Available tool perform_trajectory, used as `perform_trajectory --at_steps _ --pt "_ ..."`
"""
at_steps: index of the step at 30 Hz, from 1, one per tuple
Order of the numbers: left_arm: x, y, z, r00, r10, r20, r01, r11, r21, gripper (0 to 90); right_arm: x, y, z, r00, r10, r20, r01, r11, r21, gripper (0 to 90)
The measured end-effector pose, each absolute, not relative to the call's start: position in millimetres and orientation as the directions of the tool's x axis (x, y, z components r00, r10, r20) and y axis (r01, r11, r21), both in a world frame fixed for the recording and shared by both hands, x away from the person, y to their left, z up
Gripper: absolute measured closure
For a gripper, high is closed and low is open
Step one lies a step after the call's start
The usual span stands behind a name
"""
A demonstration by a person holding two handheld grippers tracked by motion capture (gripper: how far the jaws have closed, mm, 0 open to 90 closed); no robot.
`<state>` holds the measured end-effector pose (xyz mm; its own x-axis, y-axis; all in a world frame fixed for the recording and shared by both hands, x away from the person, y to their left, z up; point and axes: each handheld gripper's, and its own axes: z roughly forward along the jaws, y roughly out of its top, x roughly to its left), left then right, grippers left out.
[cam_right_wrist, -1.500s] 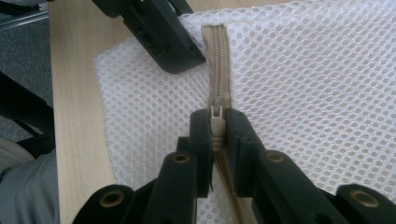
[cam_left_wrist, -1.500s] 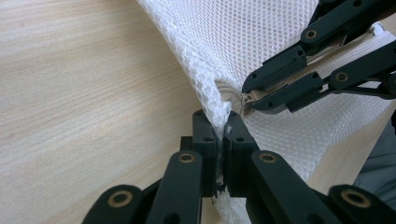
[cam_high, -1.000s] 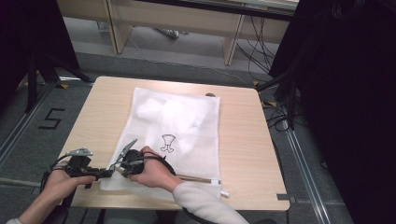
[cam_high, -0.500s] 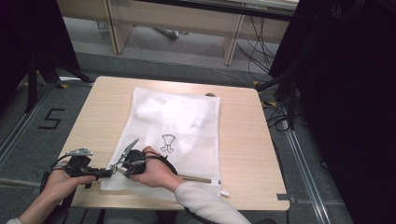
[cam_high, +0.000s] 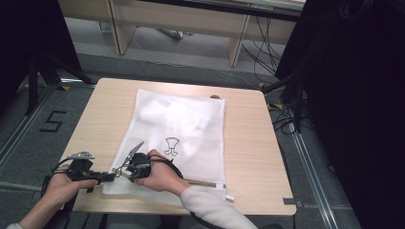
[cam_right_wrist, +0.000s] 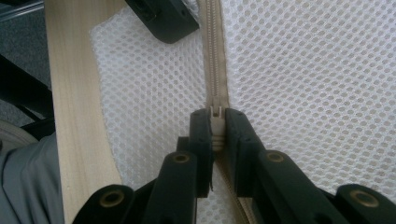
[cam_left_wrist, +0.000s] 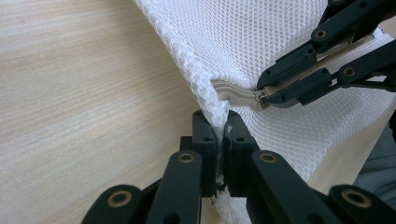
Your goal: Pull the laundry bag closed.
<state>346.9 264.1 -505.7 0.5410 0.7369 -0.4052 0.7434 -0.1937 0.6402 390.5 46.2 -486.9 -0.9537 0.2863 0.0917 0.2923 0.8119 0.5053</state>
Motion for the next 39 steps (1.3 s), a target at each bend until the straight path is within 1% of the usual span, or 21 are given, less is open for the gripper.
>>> perform_trajectory --at_steps 5,8,10,21,24,29,35,37,39 --pt "347 264 -506 0.542 0.736 -0.406 0.743 -0.193 0.642 84.8 390 45 -486 -0.952 0.294 0.092 0.299 0.813 0.500 82.6" --pt "347 264 -506 0.543 0.736 -0.404 0.742 -0.195 0.642 84.8 390 44 -486 -0.955 0.280 0.095 0.288 0.813 0.505 82.6" --pt "347 264 -506 0.540 0.739 -0.403 0.742 -0.192 0.642 84.8 389 44 -486 -0.951 0.296 0.086 0.298 0.813 0.500 82.6" --pt "347 265 -506 0.537 0.740 -0.404 0.744 -0.192 0.640 84.8 390 37 -486 -0.953 0.290 0.093 0.297 0.819 0.492 82.7" --pt "347 265 -506 0.536 0.742 -0.403 0.745 -0.191 0.639 84.8 389 36 -486 -0.949 0.302 0.090 0.306 0.817 0.489 82.7" --pt "347 265 -506 0.536 0.743 -0.401 0.745 -0.193 0.639 84.8 390 35 -486 -0.954 0.287 0.092 0.294 0.820 0.491 82.7" --pt "347 265 -506 0.537 0.744 -0.399 0.744 -0.194 0.639 84.8 390 31 -485 -0.948 0.305 0.093 0.311 0.818 0.484 82.7" --pt "347 265 -506 0.535 0.744 -0.400 0.745 -0.192 0.639 84.8 390 30 -486 -0.952 0.292 0.093 0.300 0.823 0.483 82.7" --pt "347 265 -506 0.536 0.744 -0.399 0.744 -0.193 0.639 84.8 390 29 -486 -0.947 0.307 0.092 0.312 0.818 0.482 82.7"
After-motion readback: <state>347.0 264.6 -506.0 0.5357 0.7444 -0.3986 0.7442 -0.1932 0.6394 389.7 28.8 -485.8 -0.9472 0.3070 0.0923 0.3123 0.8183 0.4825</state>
